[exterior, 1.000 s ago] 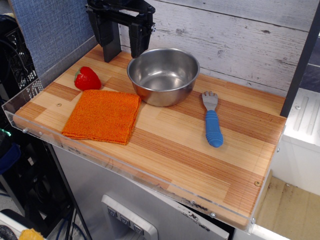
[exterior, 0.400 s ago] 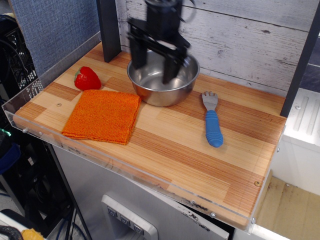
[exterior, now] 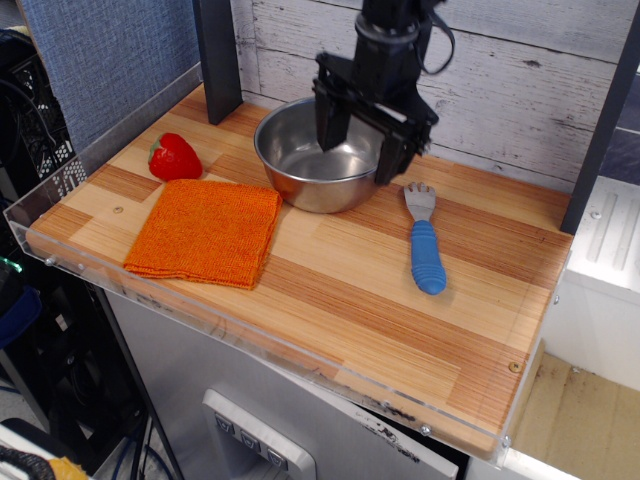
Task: Place the metal bowl right of the red cloth.
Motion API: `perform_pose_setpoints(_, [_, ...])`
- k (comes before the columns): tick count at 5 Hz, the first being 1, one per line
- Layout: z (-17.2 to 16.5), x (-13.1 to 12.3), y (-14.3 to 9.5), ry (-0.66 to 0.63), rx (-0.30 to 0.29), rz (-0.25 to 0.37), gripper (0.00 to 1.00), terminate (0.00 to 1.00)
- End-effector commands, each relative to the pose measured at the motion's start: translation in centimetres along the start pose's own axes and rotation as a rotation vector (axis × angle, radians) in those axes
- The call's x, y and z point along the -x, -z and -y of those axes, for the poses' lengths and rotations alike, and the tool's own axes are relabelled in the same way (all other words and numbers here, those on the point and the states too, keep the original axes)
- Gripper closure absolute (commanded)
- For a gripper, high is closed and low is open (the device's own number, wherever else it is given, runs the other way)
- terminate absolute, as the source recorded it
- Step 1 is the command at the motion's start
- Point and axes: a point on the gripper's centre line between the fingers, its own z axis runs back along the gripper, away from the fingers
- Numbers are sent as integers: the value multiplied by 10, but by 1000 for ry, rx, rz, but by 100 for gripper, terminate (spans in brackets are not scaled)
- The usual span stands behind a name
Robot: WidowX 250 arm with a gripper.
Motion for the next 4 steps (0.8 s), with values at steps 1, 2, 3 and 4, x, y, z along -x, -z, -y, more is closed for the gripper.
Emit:
perform_pose_setpoints(1, [-5, -12, 12, -5, -5, 3, 0, 0])
perform_pose_setpoints(2, [-6, -13, 18, -7, -1, 0, 100, 0])
perform_pose_setpoints(3, [-7, -11, 20, -7, -9, -9, 100, 0])
perform_pose_setpoints(4, [-8, -9, 19, -12, -8, -11, 100, 0])
